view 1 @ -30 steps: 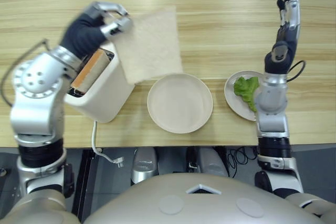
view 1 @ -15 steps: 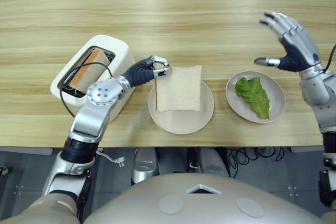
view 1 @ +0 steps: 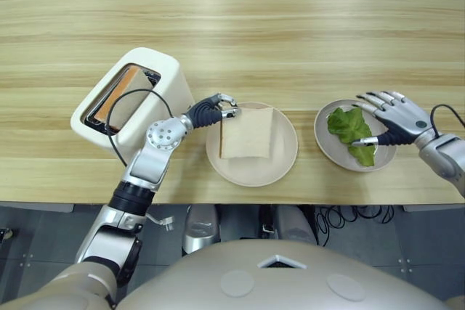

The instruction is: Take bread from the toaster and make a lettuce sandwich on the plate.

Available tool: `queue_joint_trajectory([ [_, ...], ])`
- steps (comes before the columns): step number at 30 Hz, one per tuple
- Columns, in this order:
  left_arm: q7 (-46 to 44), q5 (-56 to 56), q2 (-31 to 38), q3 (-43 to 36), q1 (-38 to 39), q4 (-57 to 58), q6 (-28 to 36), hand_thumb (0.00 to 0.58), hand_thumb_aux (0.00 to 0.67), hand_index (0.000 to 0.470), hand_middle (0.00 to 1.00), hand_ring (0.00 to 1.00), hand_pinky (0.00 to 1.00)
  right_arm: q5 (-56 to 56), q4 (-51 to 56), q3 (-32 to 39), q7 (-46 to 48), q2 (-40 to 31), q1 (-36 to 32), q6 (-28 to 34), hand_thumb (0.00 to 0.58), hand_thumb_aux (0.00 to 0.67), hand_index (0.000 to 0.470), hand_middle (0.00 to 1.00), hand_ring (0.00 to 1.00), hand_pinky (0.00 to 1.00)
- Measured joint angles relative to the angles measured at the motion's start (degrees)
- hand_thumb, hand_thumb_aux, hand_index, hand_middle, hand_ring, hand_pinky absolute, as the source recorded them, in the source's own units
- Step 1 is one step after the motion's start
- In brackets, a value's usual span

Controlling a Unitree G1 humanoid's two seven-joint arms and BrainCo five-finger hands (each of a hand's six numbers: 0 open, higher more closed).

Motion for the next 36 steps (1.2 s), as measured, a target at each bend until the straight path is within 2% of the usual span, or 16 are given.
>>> queue_joint_trajectory([
  [6, 0.9, 3.9, -0.4, -1.6, -1.7, 4.1, -3.5, 0.58, 0.67, 0.46, 1.0, 1.0, 1.0, -0.5, 2.0, 3.1, -1.0, 0.2, -1.7, 0.8, 0.0, 0.0, 0.0, 0.0, 0.0, 0.0],
  [8, 1.5, 5.2, -0.4, -1.7, -2.2, 5.0, -4.6, 0.58, 0.67, 0.46, 0.85, 0.85, 0.85, -1.3, 3.1, 4.2, -1.7, 1.2, -2.7, 1.3, 0.0, 0.0, 0.0, 0.0, 0.0, 0.0],
  [9, 1.8, 5.8, -0.3, -1.7, -2.3, 5.3, -5.0, 0.58, 0.67, 0.46, 0.56, 0.56, 0.56, -1.7, 3.6, 5.1, -2.1, 1.4, -3.0, 1.5, 0.0, 0.0, 0.0, 0.0, 0.0, 0.0],
  [10, 2.1, 6.5, -0.3, -1.7, -2.5, 5.4, -5.6, 0.579, 0.638, 0.438, 0.0, 0.0, 0.0, -2.2, 4.1, 5.8, -2.2, 1.7, -3.2, 1.6, 0.0, 0.0, 0.0, 0.0, 0.0, 0.0],
  [11, 2.4, 7.4, -0.2, -1.8, -2.6, 5.7, -6.0, 0.579, 0.638, 0.438, 0.0, 0.0, 0.0, -2.5, 4.3, 6.2, -2.4, 1.8, -3.3, 1.8, 0.0, 0.0, 0.0, 0.0, 0.0, 0.0],
  [12, 2.8, 8.1, -0.1, -2.0, -2.8, 5.9, -6.5, 0.503, 0.426, 0.292, 0.0, 0.0, 0.0, -2.8, 4.8, 6.9, -2.7, 1.8, -3.6, 2.0, 0.0, 0.0, 0.0, 0.0, 0.0, 0.0],
  [14, 3.2, 9.3, -0.1, -2.1, -3.0, 6.1, -7.3, 0.275, 0.184, 0.126, 0.0, 0.0, 0.0, -3.2, 5.5, 8.0, -3.3, 1.8, -4.4, 2.4, 0.0, 0.0, 0.0, 0.0, 0.0, 0.0],
  [15, 3.5, 9.8, -0.1, -2.1, -3.0, 6.1, -7.8, 0.275, 0.184, 0.126, 0.0, 0.0, 0.0, -3.6, 5.9, 8.1, -3.6, 1.9, -5.0, 2.6, 0.0, 0.0, 0.0, 0.0, 0.0, 0.0],
  [16, 3.9, 10.2, 0.0, -2.1, -3.0, 6.1, -8.0, 0.0, 0.0, 0.0, 0.0, 0.0, 0.0, -3.8, 6.3, 8.4, -3.9, 1.9, -5.3, 2.9, 0.472, 0.381, 0.262, 0.0, 0.0, 0.0],
  [17, 4.2, 10.7, 0.0, -2.1, -3.0, 6.1, -8.2, 0.0, 0.0, 0.0, 0.0, 0.0, 0.0, -3.9, 6.4, 8.9, -4.1, 1.9, -5.7, 3.1, 0.547, 0.51, 0.35, 0.0, 0.0, 0.0],
  [18, 4.5, 10.9, 0.0, -2.1, -3.0, 6.1, -8.4, 0.0, 0.0, 0.0, 0.0, 0.0, 0.0, -4.1, 6.6, 9.5, -4.3, 1.9, -6.1, 3.3, 0.547, 0.51, 0.35, 0.0, 0.0, 0.0],
  [19, 4.7, 11.3, 0.0, -2.1, -3.0, 6.1, -8.6, 0.0, 0.0, 0.0, 0.0, 0.0, 0.0, -4.3, 6.9, 10.1, -4.4, 2.0, -6.4, 3.5, 0.58, 0.67, 0.46, 0.0, 0.0, 0.0],
  [31, 5.2, 12.1, 2.5, 0.5, -1.2, -2.7, -8.3, 0.0, 0.0, 0.0, 0.0, 0.0, 0.0, -4.7, 9.8, 12.8, -7.6, 2.9, -7.9, 4.6, 0.58, 0.67, 0.46, 0.0, 0.0, 0.0],
  [34, 5.3, 12.2, 2.6, 1.2, -0.7, -5.9, -7.9, 0.0, 0.0, 0.0, 0.0, 0.0, 0.0, -4.7, 10.1, 13.0, -8.9, 3.5, -8.2, 4.4, 0.58, 0.67, 0.46, 0.39, 0.39, 0.39],
  [35, 5.3, 12.3, 2.6, 1.3, -0.6, -7.1, -7.7, 0.0, 0.0, 0.0, 0.0, 0.0, 0.0, -4.7, 10.1, 13.1, -9.5, 3.6, -8.3, 4.4, 0.58, 0.67, 0.46, 0.39, 0.39, 0.39],
  [36, 5.3, 12.3, 2.7, 1.4, -0.4, -8.5, -7.5, 0.0, 0.0, 0.0, 0.0, 0.0, 0.0, -4.7, 10.1, 13.3, -10.2, 3.6, -8.5, 4.4, 0.58, 0.67, 0.46, 0.67, 0.67, 0.67],
])
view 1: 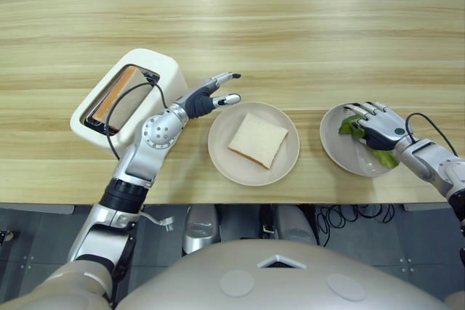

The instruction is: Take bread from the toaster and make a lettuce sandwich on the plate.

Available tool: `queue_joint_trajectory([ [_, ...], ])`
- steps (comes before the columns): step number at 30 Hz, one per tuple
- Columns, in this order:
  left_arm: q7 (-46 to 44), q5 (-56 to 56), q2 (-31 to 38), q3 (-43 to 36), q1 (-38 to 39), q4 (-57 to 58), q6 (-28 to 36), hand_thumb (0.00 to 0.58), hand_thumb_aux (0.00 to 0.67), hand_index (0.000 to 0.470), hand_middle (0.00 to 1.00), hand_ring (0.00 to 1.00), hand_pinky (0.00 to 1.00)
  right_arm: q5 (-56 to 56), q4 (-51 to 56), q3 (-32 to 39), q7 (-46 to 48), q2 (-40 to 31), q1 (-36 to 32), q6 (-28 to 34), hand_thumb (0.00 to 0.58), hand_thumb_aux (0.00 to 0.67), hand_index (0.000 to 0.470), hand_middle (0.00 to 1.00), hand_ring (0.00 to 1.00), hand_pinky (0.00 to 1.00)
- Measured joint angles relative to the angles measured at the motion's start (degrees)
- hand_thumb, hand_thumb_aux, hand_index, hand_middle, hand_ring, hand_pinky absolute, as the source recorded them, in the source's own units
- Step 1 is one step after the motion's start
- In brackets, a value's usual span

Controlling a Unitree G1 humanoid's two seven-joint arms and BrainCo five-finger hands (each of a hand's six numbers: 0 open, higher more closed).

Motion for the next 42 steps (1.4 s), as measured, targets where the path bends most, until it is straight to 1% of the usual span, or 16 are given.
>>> queue_joint_trajectory([
  [1, 0.0, 0.0, 0.0, 0.2, 0.1, -1.2, 0.2, 0.0, 0.0, 0.0, 0.0, 0.0, 0.0, 0.0, 0.0, 0.0, -0.8, 0.0, -0.1, 0.1, 0.58, 0.67, 0.46, 0.85, 0.85, 0.85],
  [2, 0.0, 0.0, 0.0, 0.7, 0.4, -2.4, 0.4, 0.0, 0.0, 0.0, 0.0, 0.0, 0.0, 0.0, 0.0, 0.0, -1.6, 0.0, -0.3, 0.3, 0.58, 0.67, 0.46, 0.85, 0.85, 0.85],
  [3, 0.0, 0.0, 0.0, 1.3, 0.7, -3.4, 0.7, 0.0, 0.0, 0.0, 0.0, 0.0, 0.0, 0.0, 0.0, 0.0, -2.4, -0.1, -0.4, 0.5, 0.58, 0.67, 0.46, 1.0, 1.0, 1.0],
  [5, 0.1, 0.0, 0.2, 2.0, 1.1, -4.8, 1.2, 0.0, 0.0, 0.0, 0.0, 0.0, 0.0, 0.0, -0.5, -0.1, -3.7, -0.8, -0.3, 0.8, 0.58, 0.67, 0.46, 1.0, 1.0, 1.0],
  [8, 0.1, -0.2, 0.2, 3.7, 2.2, -7.7, 2.1, 0.0, 0.0, 0.0, 0.0, 0.0, 0.0, 0.5, -4.7, -1.9, -5.3, -2.8, 0.4, 1.6, 0.58, 0.67, 0.46, 1.0, 1.0, 1.0],
  [11, 0.1, -0.6, 0.7, 5.7, 3.4, -10.7, 2.8, 0.0, 0.0, 0.0, 0.0, 0.0, 0.0, 1.2, -10.4, -4.4, -5.6, -4.2, 1.7, 2.2, 0.58, 0.67, 0.46, 1.0, 1.0, 1.0],
  [16, 0.4, -1.4, 1.9, 10.3, 3.8, -13.4, 3.8, 0.0, 0.0, 0.0, 0.0, 0.0, 0.0, 1.2, -23.2, -6.8, -4.2, -4.2, 3.1, 3.2, 0.58, 0.67, 0.46, 1.0, 1.0, 1.0],
  [19, 0.6, -2.8, 2.1, 12.9, 4.0, -14.0, 4.2, 0.0, 0.0, 0.0, 0.0, 0.0, 0.0, 1.2, -29.1, -7.8, -2.1, -2.3, 2.6, 3.4, 0.58, 0.67, 0.46, 1.0, 1.0, 1.0],
  [21, 0.7, -3.2, 2.3, 14.8, 4.1, -15.4, 4.5, 0.0, 0.0, 0.0, 0.0, 0.0, 0.0, 1.1, -32.5, -7.6, -0.3, 0.6, 1.3, 3.1, 0.58, 0.67, 0.46, 1.0, 1.0, 1.0],
  [24, 0.8, -4.3, 2.5, 17.0, 3.9, -16.4, 5.0, 0.0, 0.0, 0.0, 0.0, 0.0, 0.0, 0.9, -35.2, -5.6, 1.4, 4.1, -0.8, 1.6, 0.58, 0.67, 0.46, 1.0, 1.0, 1.0],
  [28, 0.8, -5.2, 3.2, 18.9, 3.9, -17.4, 5.4, 0.0, 0.0, 0.0, 0.0, 0.0, 0.0, -0.1, -35.2, -1.5, 2.8, 9.5, -3.5, -1.0, 0.58, 0.67, 0.46, 1.0, 1.0, 1.0],
  [32, 1.0, -5.9, 3.8, 20.3, 3.8, -18.0, 5.6, 0.0, 0.0, 0.0, 0.0, 0.0, 0.0, -1.8, -30.9, 2.9, 3.1, 14.0, -6.3, -3.4, 0.58, 0.67, 0.46, 1.0, 1.0, 1.0],
  [42, 1.6, -8.0, 4.4, 25.4, 3.8, -21.4, 7.3, 0.0, 0.0, 0.0, 0.0, 0.0, 0.0, -4.3, -20.1, 12.0, 3.1, 20.4, -9.7, -9.0, 0.58, 0.67, 0.46, 1.0, 1.0, 1.0],
])
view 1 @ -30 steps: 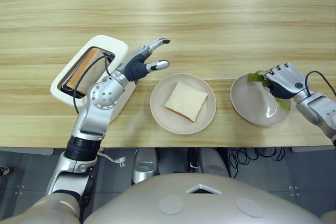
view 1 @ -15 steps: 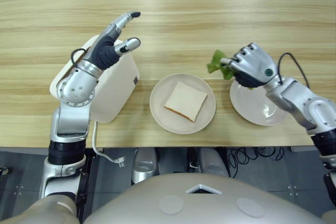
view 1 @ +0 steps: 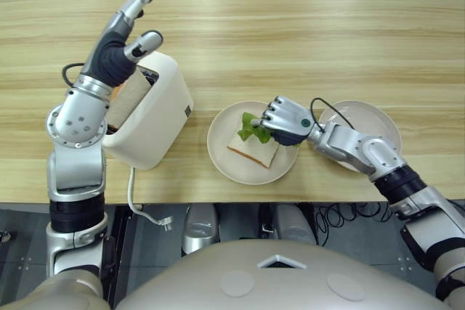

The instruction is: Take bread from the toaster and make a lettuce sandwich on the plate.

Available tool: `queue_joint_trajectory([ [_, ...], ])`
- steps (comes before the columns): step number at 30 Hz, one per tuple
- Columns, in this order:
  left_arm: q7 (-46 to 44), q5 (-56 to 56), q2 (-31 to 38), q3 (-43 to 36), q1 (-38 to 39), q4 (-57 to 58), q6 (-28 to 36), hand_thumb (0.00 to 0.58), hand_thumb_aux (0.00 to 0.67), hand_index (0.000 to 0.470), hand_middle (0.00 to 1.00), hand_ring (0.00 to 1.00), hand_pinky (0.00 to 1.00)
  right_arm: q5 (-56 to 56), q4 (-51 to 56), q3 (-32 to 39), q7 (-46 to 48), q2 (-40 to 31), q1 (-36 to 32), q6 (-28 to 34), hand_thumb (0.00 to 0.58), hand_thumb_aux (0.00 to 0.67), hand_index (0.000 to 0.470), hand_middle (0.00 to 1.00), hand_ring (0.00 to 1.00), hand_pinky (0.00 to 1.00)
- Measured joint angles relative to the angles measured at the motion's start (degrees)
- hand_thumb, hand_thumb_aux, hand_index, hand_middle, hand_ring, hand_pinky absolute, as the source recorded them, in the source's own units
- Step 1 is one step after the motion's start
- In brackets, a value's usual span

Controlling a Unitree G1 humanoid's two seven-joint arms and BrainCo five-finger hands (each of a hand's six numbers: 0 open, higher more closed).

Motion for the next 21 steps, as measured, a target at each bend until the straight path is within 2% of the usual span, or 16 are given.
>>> queue_joint_trajectory([
  [5, 0.0, -1.5, 0.1, 1.5, 0.2, -1.3, 0.8, 0.0, 0.0, 0.0, 0.0, 0.0, 0.0, -3.5, 5.2, 3.4, -2.4, 2.0, -1.5, 0.0, 0.58, 0.67, 0.46, 1.0, 1.0, 1.0],
  [6, 0.0, -1.6, 0.1, 1.5, 0.2, -1.6, 1.0, 0.0, 0.0, 0.0, 0.0, 0.0, 0.0, -4.1, 6.0, 4.4, -3.1, 2.6, -1.8, 0.3, 0.58, 0.67, 0.46, 0.87, 0.87, 0.87],
  [7, 0.0, -1.6, 0.1, 1.5, 0.2, -1.9, 1.2, 0.0, 0.0, 0.0, 0.0, 0.0, 0.0, -4.4, 6.3, 4.8, -3.5, 2.9, -1.9, 0.5, 0.58, 0.67, 0.46, 0.65, 0.65, 0.65],
  [8, 0.0, -1.6, 0.2, 1.5, 0.3, -2.2, 1.3, 0.0, 0.0, 0.0, 0.0, 0.0, 0.0, -4.7, 6.8, 5.2, -3.8, 3.2, -1.9, 0.5, 0.578, 0.631, 0.433, 0.26, 0.26, 0.26],
  [10, -0.2, -1.6, 1.0, 1.9, 1.3, -2.7, 1.4, 0.0, 0.0, 0.0, 0.0, 0.0, 0.0, -5.3, 7.3, 5.6, -3.9, 3.6, -2.0, 1.1, 0.578, 0.631, 0.433, 0.26, 0.26, 0.26],
  [11, -0.5, -1.6, 2.2, 2.4, 2.2, -2.8, 1.4, 0.0, 0.0, 0.0, 0.0, 0.0, 0.0, -5.6, 7.4, 6.1, -4.0, 3.5, -2.0, 1.7, 0.436, 0.336, 0.231, 0.0, 0.0, 0.0],
  [12, -0.7, -1.5, 2.5, 3.1, 2.6, -2.8, 1.4, 0.0, 0.0, 0.0, 0.0, 0.0, 0.0, -6.1, 7.7, 6.5, -4.0, 3.5, -2.0, 2.2, 0.237, 0.155, 0.106, 0.0, 0.0, 0.0],
  [14, -1.1, -1.5, 3.9, 3.6, 4.0, -2.9, 1.3, 0.0, 0.0, 0.0, 0.0, 0.0, 0.0, -6.4, 7.9, 6.7, -4.9, 3.6, -2.4, 3.3, 0.237, 0.155, 0.106, 0.0, 0.0, 0.0],
  [15, -1.6, -1.4, 4.9, 3.7, 5.0, -3.1, 1.2, 0.0, 0.0, 0.0, 0.0, 0.0, 0.0, -6.6, 7.9, 6.7, -5.1, 3.5, -2.7, 4.0, 0.0, 0.0, 0.0, 0.0, 0.0, 0.0],
  [21, -4.3, 1.7, 12.6, 6.9, 11.4, -3.2, -0.7, 0.0, 0.0, 0.0, 0.0, 0.0, 0.0, -7.1, 6.6, 7.0, -5.7, 1.9, -2.3, 5.8, 0.0, 0.0, 0.0, 0.0, 0.0, 0.0],
])
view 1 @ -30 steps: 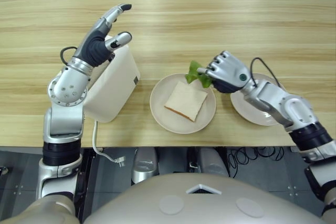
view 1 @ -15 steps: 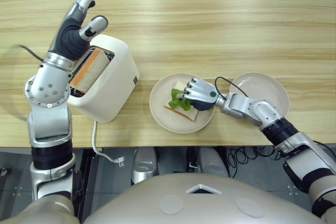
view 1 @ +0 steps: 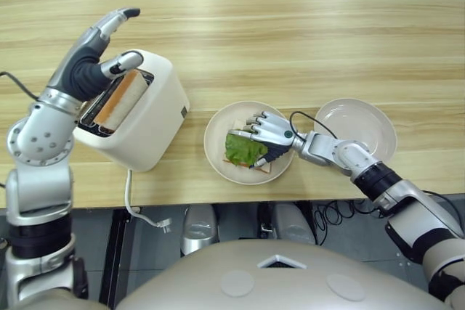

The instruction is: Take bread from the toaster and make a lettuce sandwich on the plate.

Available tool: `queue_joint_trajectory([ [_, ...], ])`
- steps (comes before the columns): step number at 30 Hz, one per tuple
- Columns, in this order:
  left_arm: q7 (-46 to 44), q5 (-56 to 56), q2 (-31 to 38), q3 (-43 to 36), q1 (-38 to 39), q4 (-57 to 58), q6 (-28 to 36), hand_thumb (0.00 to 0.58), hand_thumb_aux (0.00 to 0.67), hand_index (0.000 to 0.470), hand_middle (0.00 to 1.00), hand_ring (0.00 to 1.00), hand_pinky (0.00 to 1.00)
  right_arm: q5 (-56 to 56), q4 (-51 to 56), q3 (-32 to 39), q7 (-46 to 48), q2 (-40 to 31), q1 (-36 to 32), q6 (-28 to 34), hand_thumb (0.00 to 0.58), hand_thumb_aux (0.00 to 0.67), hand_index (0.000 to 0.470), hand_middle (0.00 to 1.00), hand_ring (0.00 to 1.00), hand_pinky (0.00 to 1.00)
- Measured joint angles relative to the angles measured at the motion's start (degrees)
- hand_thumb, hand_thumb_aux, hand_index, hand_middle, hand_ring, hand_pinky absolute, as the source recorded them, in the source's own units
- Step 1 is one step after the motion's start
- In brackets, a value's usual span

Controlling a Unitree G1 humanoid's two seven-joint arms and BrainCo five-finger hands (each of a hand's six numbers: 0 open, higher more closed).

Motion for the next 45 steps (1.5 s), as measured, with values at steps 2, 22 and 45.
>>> queue_joint_trajectory([
  [2, -0.6, 1.7, 2.2, 1.8, 2.0, 0.2, -0.5, 0.0, 0.0, 0.0, 0.0, 0.0, 0.0, 0.2, -1.4, -0.4, 0.1, -1.0, 0.3, 0.4, 0.0, 0.0, 0.0, 0.0, 0.0, 0.0],
  [22, -2.9, 15.5, 12.1, 6.8, 10.7, 7.0, -3.5, 0.0, 0.0, 0.0, 0.0, 0.0, 0.0, 9.9, -20.4, -14.0, 5.3, -7.6, 7.0, 2.6, 0.0, 0.0, 0.0, 0.0, 0.0, 0.0],
  [45, 0.7, 17.5, 11.2, -1.3, 8.1, 15.2, -8.5, 0.58, 0.67, 0.46, 0.0, 0.0, 0.0, 11.9, -23.4, -22.5, 5.1, -8.4, 9.6, 3.1, 0.0, 0.0, 0.0, 0.0, 0.0, 0.0],
])
